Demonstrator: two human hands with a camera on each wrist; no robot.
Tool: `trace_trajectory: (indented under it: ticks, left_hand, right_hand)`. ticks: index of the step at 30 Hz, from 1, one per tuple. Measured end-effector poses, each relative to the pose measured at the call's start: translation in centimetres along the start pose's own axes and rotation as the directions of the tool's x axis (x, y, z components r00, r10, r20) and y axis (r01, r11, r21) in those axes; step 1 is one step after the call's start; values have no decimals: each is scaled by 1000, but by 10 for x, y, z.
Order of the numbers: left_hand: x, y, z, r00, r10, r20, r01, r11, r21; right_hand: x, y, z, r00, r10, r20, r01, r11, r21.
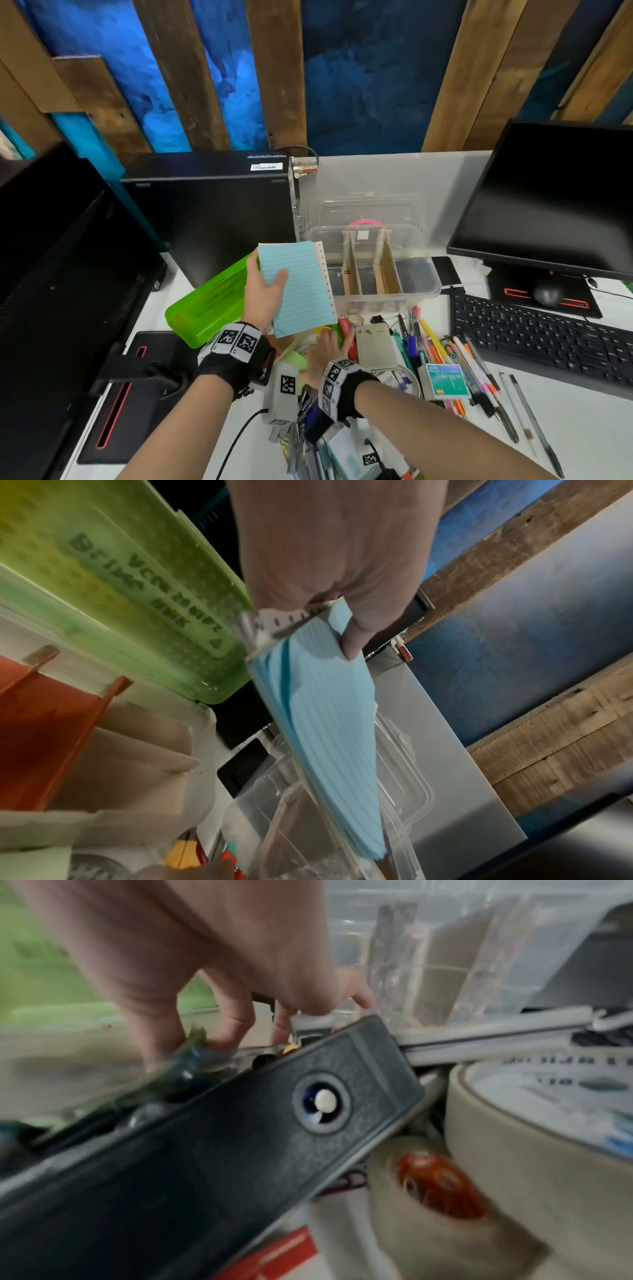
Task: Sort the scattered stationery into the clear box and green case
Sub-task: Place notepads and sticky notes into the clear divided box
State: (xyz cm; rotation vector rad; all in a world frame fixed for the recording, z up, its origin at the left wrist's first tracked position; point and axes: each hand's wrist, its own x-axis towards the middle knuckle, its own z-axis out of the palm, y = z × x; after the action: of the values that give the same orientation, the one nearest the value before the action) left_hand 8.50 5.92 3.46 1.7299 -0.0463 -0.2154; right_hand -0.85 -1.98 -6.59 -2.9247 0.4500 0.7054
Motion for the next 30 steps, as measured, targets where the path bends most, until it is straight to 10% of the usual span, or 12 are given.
trace_trajectory:
  ticks: [5,9,13,16,20,26,30]
  left_hand:
    - [-1,2,-3,999,26,28,-27,999,36]
    - [-4,0,-4,991,116,67,-120,992,45]
    - [-6,0,-2,980,180,84,-184,982,44]
    - [-6,-1,2,982,154,111,-157,987,20]
    - [-8,-1,16,988,25,153,-21,999,-29]
    - [-24,5,29,919,-74,387,129,985,-119]
    - [-28,5,29,894,-71,442,158,974,-164]
  right_hand:
    - [13,13,-11,999,10,53,-25,954,298]
    - [-7,50,-37,996,-92,11,54,675,736]
    - [-28,107,-70,980,-1,-197,151,646,748]
    - [-35,135,-92,908,266,-322,226,336,914]
    - [-39,131,-120,959,147,-242,247,-18,969]
    - [-23,113,-126,924,95,-371,303,413,859]
    - [-21,110,-126,903,92,-420,335,461,822]
